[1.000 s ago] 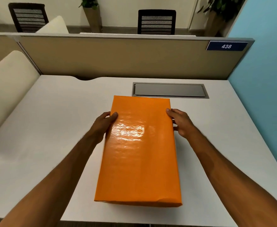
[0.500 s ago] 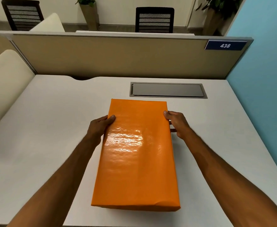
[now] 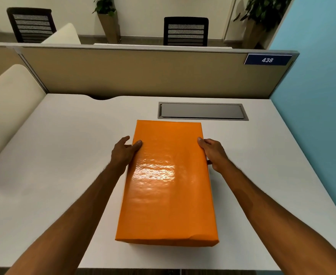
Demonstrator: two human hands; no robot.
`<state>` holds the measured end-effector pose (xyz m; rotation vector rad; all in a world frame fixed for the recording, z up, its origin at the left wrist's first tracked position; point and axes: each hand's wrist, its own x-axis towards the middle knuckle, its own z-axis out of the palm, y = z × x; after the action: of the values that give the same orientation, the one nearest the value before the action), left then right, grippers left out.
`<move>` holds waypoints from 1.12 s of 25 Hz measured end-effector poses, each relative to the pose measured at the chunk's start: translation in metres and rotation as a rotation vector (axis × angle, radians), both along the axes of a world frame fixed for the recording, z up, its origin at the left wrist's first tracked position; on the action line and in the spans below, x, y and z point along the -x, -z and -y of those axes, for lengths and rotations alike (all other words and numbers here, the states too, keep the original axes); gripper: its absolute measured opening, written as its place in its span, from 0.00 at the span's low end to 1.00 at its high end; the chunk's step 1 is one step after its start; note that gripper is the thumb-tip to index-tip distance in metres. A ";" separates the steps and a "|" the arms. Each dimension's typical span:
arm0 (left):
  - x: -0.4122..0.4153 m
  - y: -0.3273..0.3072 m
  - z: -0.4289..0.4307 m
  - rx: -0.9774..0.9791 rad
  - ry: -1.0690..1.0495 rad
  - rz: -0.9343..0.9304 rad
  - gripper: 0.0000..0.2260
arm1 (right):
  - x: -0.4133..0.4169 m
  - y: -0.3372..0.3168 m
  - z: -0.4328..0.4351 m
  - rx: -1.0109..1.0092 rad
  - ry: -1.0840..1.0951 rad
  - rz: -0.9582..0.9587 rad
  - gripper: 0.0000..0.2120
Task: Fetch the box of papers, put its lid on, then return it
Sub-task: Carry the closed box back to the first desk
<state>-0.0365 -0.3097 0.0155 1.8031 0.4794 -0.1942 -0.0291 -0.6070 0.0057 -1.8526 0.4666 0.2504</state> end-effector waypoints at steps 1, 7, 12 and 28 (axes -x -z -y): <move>0.006 0.000 -0.001 0.003 0.015 0.005 0.35 | 0.005 0.001 0.000 -0.002 -0.006 0.002 0.24; 0.047 0.003 -0.012 0.044 0.081 0.006 0.31 | 0.040 0.005 0.000 -0.016 -0.014 0.037 0.26; 0.082 -0.001 -0.017 0.012 0.154 0.031 0.31 | 0.077 0.007 -0.008 0.125 -0.049 0.092 0.27; 0.135 -0.001 -0.021 0.126 0.216 -0.049 0.32 | 0.152 -0.001 -0.019 0.214 0.040 0.106 0.25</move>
<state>-0.1714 -0.2883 0.0167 1.7274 0.2985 -0.4098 -0.1813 -0.5879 0.0071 -2.0511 0.4715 0.0762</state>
